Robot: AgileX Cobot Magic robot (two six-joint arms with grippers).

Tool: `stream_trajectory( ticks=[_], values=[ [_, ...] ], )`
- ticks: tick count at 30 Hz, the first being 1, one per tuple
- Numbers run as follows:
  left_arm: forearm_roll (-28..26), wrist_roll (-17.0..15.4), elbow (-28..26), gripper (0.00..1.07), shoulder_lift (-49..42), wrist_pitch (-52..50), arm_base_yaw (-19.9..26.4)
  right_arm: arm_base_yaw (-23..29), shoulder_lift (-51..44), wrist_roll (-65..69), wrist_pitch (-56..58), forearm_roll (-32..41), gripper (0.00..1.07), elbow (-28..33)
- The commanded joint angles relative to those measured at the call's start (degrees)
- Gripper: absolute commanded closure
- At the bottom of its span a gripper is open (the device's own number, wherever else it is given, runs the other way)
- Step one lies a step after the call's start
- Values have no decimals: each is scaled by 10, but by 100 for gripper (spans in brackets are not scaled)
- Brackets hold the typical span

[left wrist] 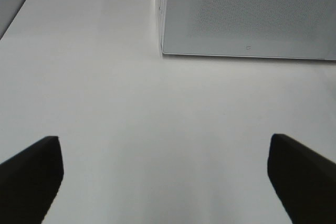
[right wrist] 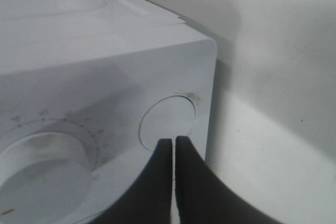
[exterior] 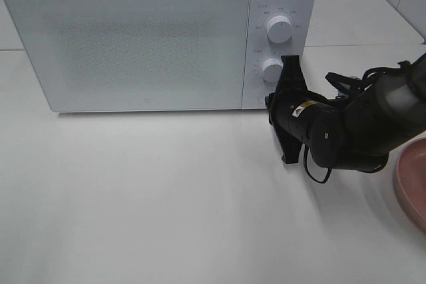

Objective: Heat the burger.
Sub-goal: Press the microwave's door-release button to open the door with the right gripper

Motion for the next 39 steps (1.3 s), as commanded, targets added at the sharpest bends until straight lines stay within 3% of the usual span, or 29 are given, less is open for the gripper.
stream_trajectory(
  ticks=[1, 39],
  values=[
    [-3, 0, 1, 9, -9, -6, 0, -3, 17, 10, 3, -7, 107, -18],
    [-3, 0, 1, 9, -9, -6, 0, -3, 52, -38, -74, 44, 107, -62]
  ],
)
